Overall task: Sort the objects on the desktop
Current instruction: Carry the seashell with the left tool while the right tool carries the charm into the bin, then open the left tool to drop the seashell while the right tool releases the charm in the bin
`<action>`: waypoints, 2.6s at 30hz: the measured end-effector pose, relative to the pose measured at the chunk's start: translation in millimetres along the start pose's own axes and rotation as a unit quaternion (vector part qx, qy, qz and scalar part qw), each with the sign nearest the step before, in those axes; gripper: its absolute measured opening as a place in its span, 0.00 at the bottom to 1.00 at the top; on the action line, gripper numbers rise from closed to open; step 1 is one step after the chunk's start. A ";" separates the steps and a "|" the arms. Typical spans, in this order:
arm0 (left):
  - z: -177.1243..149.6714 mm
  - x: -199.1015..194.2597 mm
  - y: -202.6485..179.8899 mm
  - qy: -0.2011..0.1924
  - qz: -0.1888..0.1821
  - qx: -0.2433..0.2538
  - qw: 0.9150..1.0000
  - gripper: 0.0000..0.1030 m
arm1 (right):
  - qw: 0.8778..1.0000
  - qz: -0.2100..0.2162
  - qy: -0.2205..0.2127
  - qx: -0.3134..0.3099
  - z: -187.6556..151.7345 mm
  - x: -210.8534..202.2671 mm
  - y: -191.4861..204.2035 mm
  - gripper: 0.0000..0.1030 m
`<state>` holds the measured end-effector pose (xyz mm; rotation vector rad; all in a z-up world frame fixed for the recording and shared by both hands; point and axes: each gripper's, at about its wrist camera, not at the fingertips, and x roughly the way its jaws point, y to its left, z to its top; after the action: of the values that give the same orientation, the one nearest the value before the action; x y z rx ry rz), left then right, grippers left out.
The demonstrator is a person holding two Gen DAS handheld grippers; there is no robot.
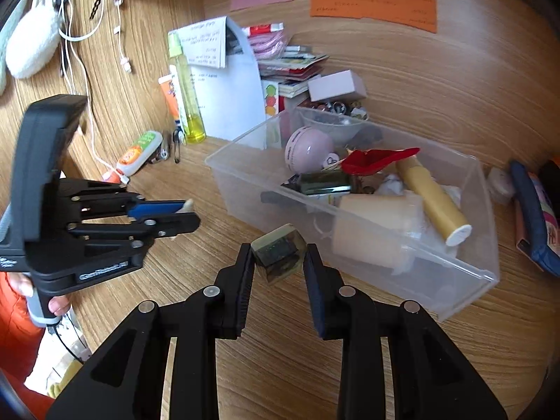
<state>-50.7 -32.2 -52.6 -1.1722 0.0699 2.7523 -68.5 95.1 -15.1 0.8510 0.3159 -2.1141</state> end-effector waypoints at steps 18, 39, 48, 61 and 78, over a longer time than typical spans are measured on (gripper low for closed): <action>66.1 -12.6 -14.0 -0.067 -0.037 -0.008 0.997 0.14 | 0.997 -0.054 -0.046 0.013 16.9 -46.4 -42.8 0.25; 77.9 44.0 9.5 -0.035 -0.034 -0.019 0.999 0.13 | 1.000 -0.017 -0.012 -0.007 52.4 21.2 -41.5 0.25; 75.8 62.6 14.0 -0.020 -0.041 -0.018 0.999 0.13 | 1.000 -0.022 0.006 -0.015 52.7 47.5 -35.9 0.25; 74.2 67.4 15.6 -0.024 -0.030 -0.015 0.999 0.23 | 0.998 -0.048 -0.008 -0.034 48.9 49.7 -34.3 0.33; 74.4 39.5 -1.2 -0.059 0.024 0.009 0.998 0.72 | 0.997 -0.065 -0.043 0.015 55.1 17.1 -51.8 0.77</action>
<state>-130.6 -18.8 -29.5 -1.0149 0.1102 2.8509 -141.5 90.9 10.9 0.7733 0.3026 -2.2733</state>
